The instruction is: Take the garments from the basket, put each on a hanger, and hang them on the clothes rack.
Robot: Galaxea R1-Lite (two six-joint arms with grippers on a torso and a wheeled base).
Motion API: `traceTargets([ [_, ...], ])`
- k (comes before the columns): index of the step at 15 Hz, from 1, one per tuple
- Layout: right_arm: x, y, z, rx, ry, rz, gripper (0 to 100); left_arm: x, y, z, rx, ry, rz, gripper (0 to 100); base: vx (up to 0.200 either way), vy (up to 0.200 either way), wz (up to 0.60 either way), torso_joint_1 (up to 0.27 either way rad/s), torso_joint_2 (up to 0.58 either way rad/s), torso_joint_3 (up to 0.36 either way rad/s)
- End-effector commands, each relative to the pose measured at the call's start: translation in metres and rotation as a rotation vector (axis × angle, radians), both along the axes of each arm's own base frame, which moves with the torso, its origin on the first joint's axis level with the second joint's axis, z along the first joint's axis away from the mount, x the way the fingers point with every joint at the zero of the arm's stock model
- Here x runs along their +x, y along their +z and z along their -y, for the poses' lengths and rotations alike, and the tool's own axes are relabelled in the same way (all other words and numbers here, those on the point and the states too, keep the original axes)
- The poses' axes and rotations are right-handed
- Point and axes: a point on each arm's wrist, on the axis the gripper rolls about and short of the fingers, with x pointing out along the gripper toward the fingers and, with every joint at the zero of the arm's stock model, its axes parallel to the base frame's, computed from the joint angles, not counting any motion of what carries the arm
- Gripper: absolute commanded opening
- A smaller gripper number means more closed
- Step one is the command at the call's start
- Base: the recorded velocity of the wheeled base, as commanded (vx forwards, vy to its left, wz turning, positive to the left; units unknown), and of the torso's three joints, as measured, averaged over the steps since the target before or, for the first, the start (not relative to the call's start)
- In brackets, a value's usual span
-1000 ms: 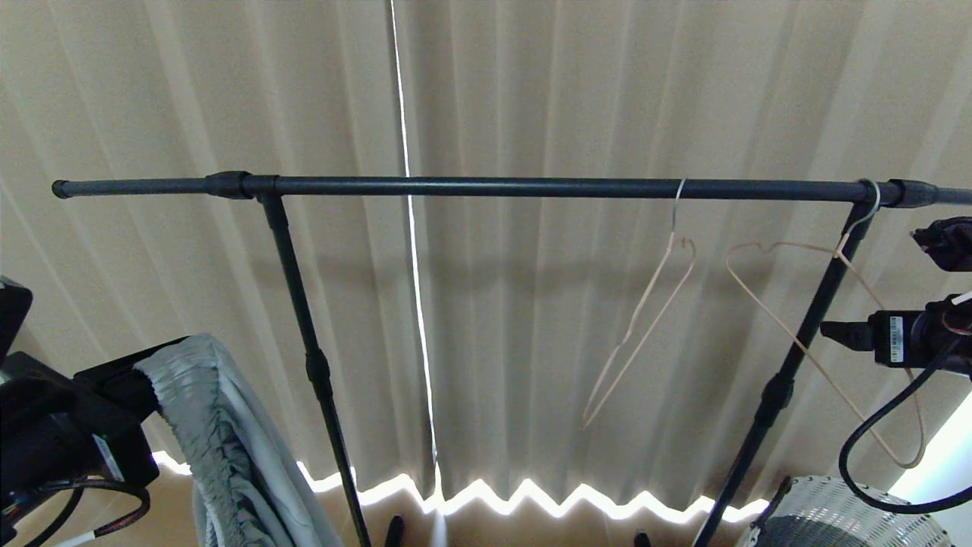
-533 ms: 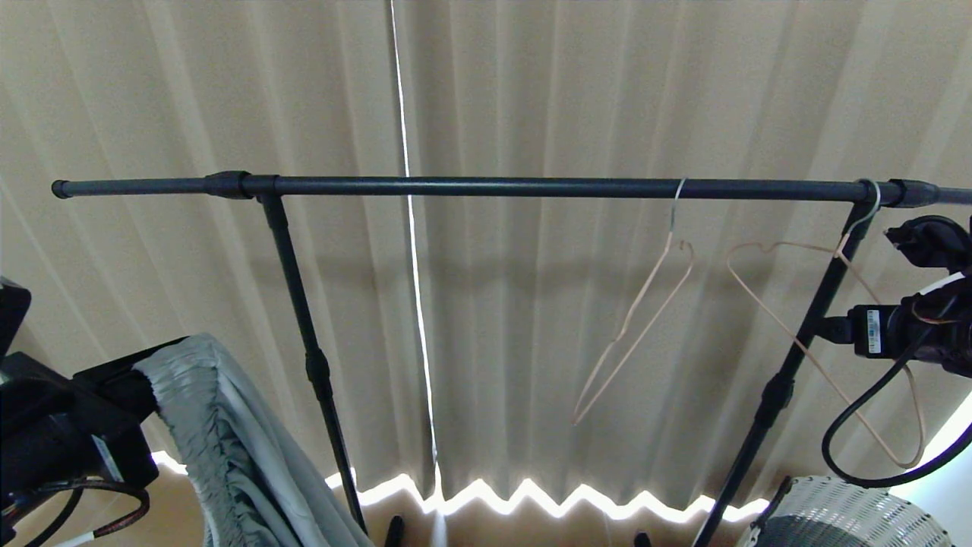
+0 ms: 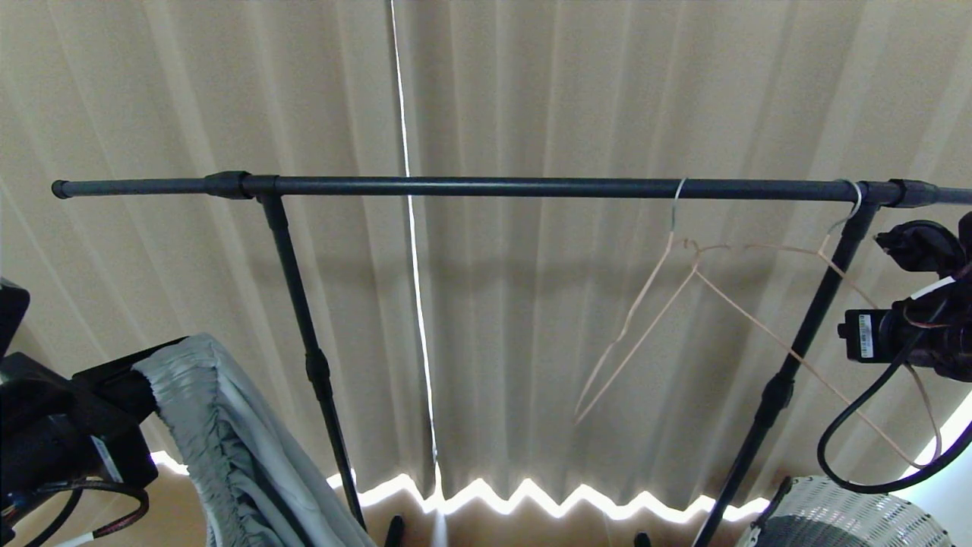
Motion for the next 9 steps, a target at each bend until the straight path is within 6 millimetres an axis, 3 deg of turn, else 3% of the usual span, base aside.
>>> traceTargets([
  [1, -0.001, 0.002, -0.001, -0.001, 0.002, 0.010, 0, 0.000, 0.000, 0.000, -0.001, 0.000, 0.000, 0, 0.000, 0.000, 0.00, 0.000, 0.00, 0.000],
  [9, -0.016, 0.017, -0.004, -0.008, 0.011, 0.074, 0, 0.000, 0.000, 0.000, 0.000, 0.000, 0.002, 0, 0.000, 0.000, 0.00, 0.000, 0.00, 0.000],
])
